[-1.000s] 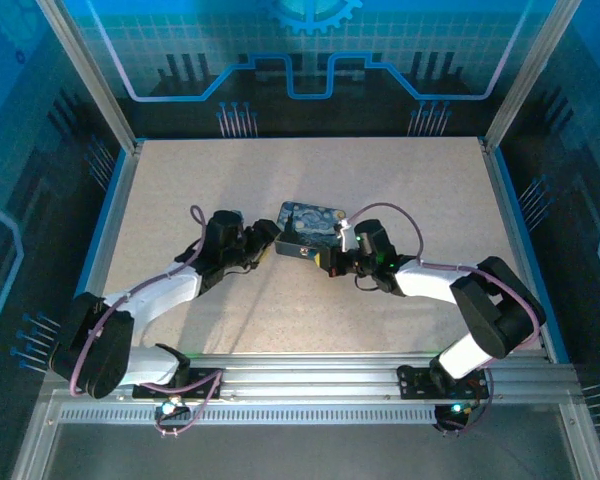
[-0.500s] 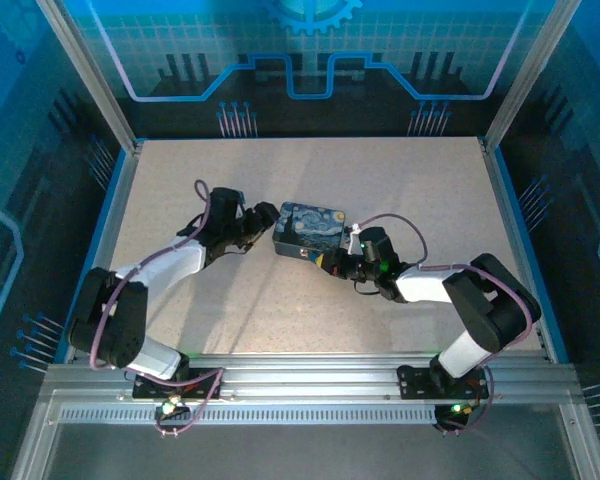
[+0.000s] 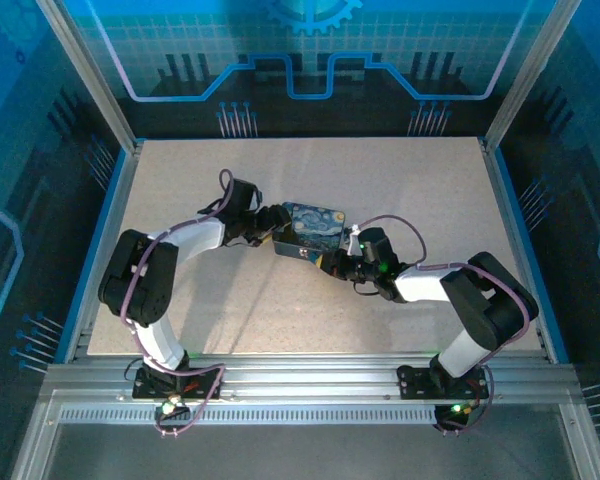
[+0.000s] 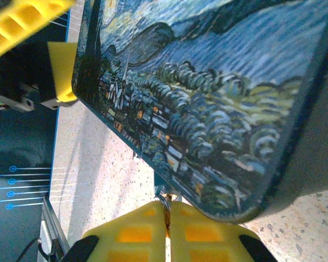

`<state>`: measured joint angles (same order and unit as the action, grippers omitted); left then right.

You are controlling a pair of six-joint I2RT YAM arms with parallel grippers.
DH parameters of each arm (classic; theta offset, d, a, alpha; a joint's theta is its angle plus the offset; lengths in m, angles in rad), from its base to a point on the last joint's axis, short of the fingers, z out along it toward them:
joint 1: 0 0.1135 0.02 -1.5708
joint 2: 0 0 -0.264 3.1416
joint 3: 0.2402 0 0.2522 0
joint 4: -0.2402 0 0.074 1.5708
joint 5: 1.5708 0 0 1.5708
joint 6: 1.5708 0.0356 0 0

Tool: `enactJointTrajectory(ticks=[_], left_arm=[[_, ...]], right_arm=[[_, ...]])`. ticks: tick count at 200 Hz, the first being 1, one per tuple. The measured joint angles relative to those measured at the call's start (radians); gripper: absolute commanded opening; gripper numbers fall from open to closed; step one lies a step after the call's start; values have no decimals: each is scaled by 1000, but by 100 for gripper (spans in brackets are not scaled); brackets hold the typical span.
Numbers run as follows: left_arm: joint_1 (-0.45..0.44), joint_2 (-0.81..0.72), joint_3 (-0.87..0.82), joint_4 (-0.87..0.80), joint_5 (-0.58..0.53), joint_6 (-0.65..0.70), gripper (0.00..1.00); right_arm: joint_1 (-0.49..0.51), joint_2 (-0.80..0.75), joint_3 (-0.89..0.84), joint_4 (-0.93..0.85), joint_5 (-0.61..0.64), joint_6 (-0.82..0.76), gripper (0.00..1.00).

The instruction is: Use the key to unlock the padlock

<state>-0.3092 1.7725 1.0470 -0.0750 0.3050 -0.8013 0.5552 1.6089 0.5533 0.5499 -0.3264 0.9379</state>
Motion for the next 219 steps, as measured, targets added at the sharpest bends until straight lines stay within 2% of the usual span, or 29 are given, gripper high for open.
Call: enactJointTrajectory(ticks=[34,77,97,156,219], left_arm=[[2,15,2,-1,18,19,64],[6,16,-10,24,33,22,58],[6,16,-27,56,42,21,57],[6,-27,-108,137,45,14,55],[2,-115,-214,156,44,-15,54]], right_arm=[[0,0,2,-35,1,-15,23],[0,-32,4,-84,5,-58,40],[-2,-51,13,-88,-1,-95,43],[-48,-42,70,-107,-71,-206,45],[-105,58,179,-116,-113,-363,45]])
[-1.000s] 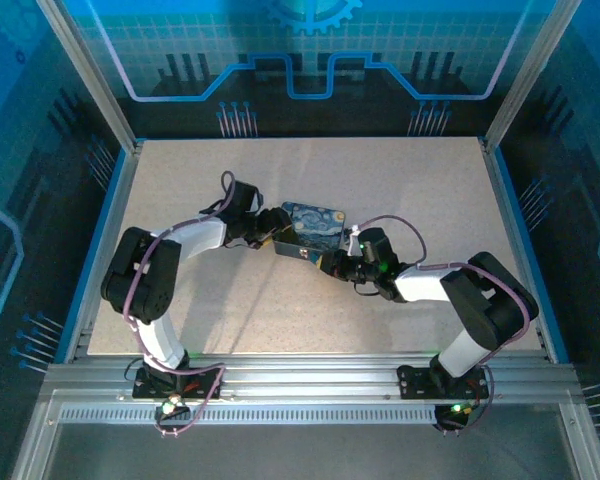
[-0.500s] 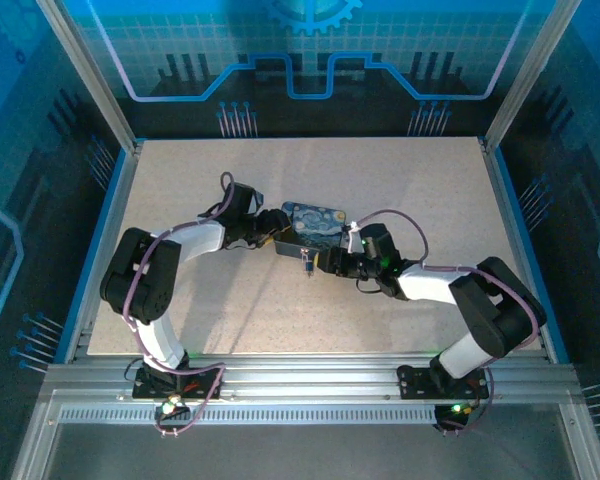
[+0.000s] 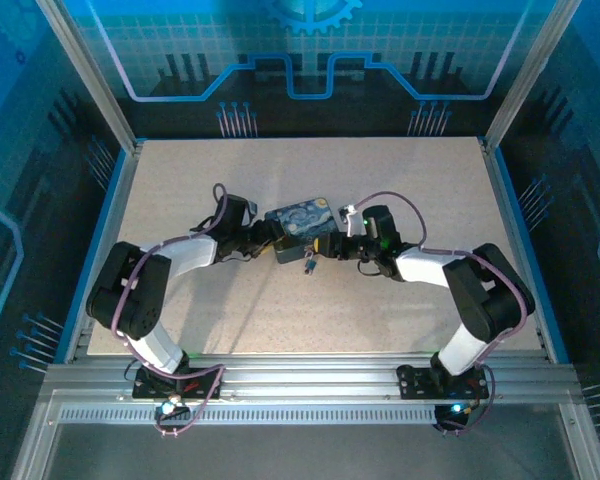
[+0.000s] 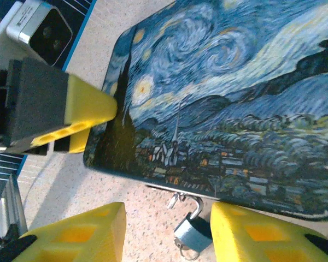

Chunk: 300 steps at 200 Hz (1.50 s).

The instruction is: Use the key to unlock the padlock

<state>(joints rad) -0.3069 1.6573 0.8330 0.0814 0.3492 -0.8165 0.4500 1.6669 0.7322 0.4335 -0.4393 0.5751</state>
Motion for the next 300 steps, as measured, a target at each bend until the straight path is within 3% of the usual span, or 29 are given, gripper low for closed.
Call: enactJointTrajectory(ticks=[22,56,100,300], left_arm=[[-10,-15,-20,8,0,-17,54],[-14,-18,-24,11,-1,-23,55],[-14,-19,-24,11,-3,-23,54],[-19,-28,-31,11,-11,-24,54]], right_arm=[[-11,6,2,8,-16,-20,47],[-13,-35,-35,26,-40,-34,57],[-13,-43,-109,111,-103,36,67],[16,199,-27,260,-146,163,53]])
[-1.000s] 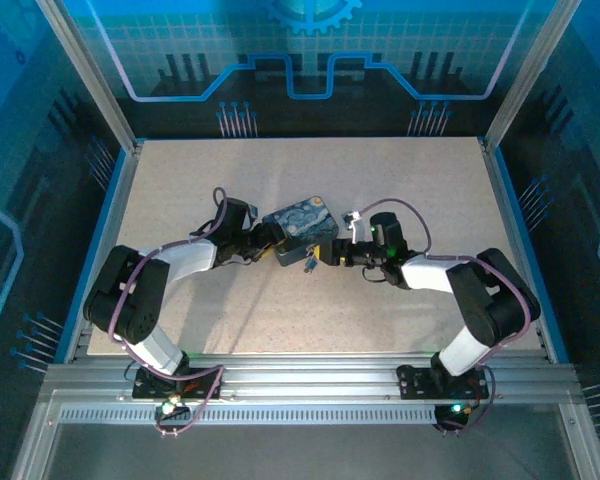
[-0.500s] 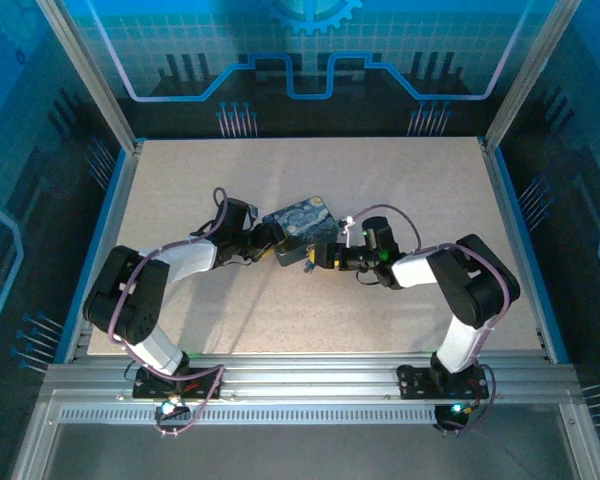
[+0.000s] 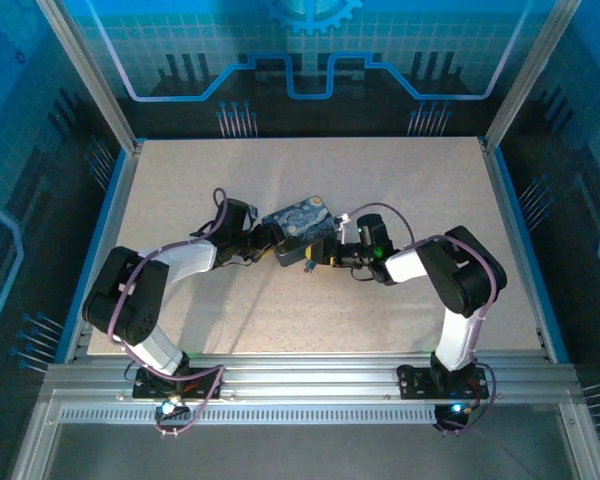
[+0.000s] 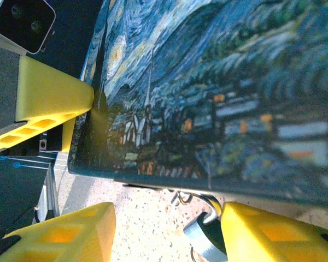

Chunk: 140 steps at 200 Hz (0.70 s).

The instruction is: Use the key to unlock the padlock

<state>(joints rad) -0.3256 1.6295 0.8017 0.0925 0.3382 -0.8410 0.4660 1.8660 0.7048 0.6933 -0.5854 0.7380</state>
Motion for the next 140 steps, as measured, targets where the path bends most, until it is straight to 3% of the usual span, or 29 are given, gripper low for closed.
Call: enactJointTrajectory(ticks=[140], left_arm=[[0,0,0,-1,0,-21,54]], right_arm=[[0,32,22,14,-25,26,38]])
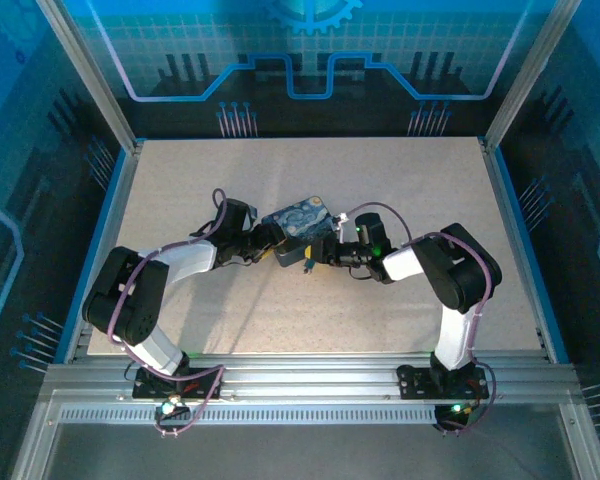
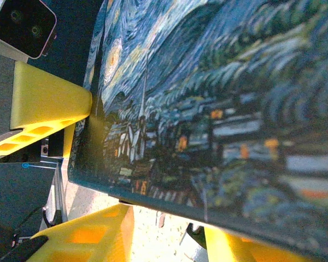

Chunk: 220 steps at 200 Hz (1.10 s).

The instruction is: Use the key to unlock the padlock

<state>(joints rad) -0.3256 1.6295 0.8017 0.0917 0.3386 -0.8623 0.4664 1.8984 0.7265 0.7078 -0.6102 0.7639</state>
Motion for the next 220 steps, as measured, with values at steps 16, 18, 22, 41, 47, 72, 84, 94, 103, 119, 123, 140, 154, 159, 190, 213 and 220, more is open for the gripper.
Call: enactJointTrajectory(ticks=[16,18,22,41,47,72,84,94,103,119,123,140,154,159,190,213,220], left_arm=[[0,0,0,0,0,0,54],[0,0,0,0,0,0,54],[0,0,0,0,0,0,54],[0,0,0,0,0,0,54],[0,0,0,0,0,0,54],[0,0,0,0,0,0,54],[0,0,0,0,0,0,54],[0,0,0,0,0,0,54],[-1,0,0,0,0,0,54],[-1,0,0,0,0,-1,54],[-1,0,0,0,0,-1,54],[-1,0,0,0,0,-1,54],[-1,0,0,0,0,-1,54],[-1,0,0,0,0,-1,54],[-1,0,0,0,0,-1,54],[-1,0,0,0,0,-2,54],[-1,-1,0,0,0,-3,54]], right_arm=[[0,0,0,-1,0,-1,42],[0,0,0,-1,-1,-1,43],[0,0,0,-1,-1,-1,45],[0,0,0,0,-8,0,46],[-1,0,0,1,-11,1,46],[-2,0,0,4,-29,8,45],[-3,0,0,5,-39,14,44],[-3,0,0,5,-46,14,44],[-3,0,0,4,-50,11,44],[-3,0,0,2,-53,-5,44],[-3,0,0,1,-53,-6,44],[-3,0,0,0,-53,-29,44],[-3,0,0,3,-53,-43,44],[-3,1,0,6,-52,-48,44],[-3,20,-3,46,-52,-58,41],[-3,24,-6,57,-50,-64,38],[-3,25,-6,57,-49,-66,37]])
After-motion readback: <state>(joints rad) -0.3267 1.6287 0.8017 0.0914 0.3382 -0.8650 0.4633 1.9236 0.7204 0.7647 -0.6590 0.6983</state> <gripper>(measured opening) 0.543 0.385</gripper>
